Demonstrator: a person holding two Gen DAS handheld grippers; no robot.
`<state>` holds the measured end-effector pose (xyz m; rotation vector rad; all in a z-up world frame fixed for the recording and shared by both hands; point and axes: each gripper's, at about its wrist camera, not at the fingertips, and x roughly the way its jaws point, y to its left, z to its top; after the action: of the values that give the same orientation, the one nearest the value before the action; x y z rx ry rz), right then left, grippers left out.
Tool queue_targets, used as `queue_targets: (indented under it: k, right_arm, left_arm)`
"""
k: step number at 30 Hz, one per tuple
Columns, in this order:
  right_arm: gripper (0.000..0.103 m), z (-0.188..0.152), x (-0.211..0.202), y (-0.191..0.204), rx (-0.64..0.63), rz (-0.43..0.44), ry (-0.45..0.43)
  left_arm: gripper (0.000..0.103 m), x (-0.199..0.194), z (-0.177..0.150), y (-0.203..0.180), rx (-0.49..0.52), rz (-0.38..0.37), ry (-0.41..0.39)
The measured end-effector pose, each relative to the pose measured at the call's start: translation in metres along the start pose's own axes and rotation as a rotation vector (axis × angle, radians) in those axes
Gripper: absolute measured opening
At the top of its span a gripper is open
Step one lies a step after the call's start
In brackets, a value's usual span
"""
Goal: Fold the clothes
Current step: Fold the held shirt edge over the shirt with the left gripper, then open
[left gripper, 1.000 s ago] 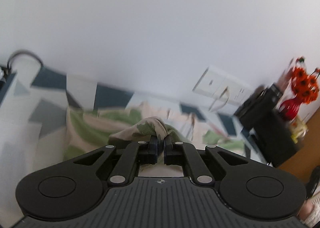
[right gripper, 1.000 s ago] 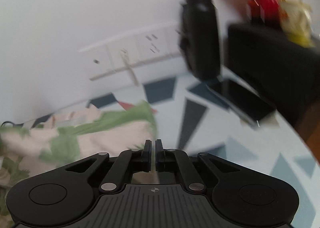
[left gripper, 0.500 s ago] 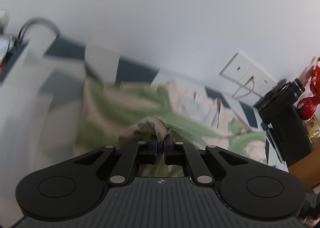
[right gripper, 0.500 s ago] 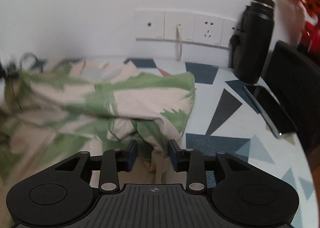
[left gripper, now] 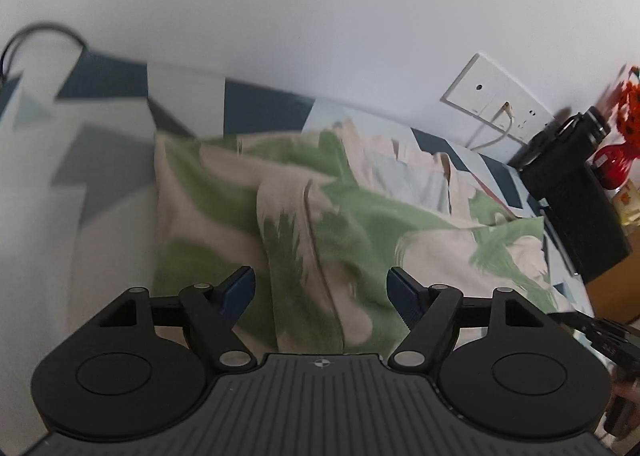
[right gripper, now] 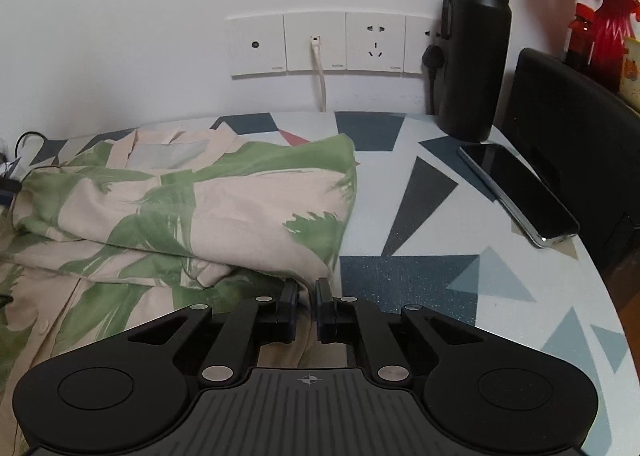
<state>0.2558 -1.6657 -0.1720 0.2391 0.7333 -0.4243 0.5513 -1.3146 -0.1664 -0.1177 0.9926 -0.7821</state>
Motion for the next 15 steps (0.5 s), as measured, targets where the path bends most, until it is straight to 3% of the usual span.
queue_targets:
  k: [6,10,11,12,13,14,15]
  right_arm:
    - [0.019,0.009,0.007,-0.002,0.018,-0.009,0.011]
    - [0.020,0.014,0.017,-0.002,0.020,-0.007,0.039]
    - [0.020,0.015,0.020,-0.001,0.019,-0.006,0.045]
    - [0.018,0.016,0.023,0.001,0.019,-0.005,0.051]
    - [0.015,0.018,0.024,0.001,0.021,-0.002,0.051]
    - [0.007,0.022,0.021,0.001,0.038,0.005,0.030]
    - [0.006,0.026,0.019,0.000,0.054,0.012,0.009]
  left_arm:
    - [0.075,-0.007,-0.019,-0.004,0.171,-0.035,0.033]
    - [0.073,0.005,-0.025,-0.015,0.270,0.012,0.053]
    - [0.067,0.008,-0.026,-0.017,0.287,0.017,0.047]
    - [0.028,0.012,-0.026,-0.020,0.302,0.031,0.045]
    - [0.012,0.014,-0.025,-0.022,0.317,0.050,0.046]
    - [0.012,0.014,-0.022,-0.024,0.320,0.060,0.032]
    - [0.011,0.009,-0.018,-0.024,0.308,0.060,0.001]
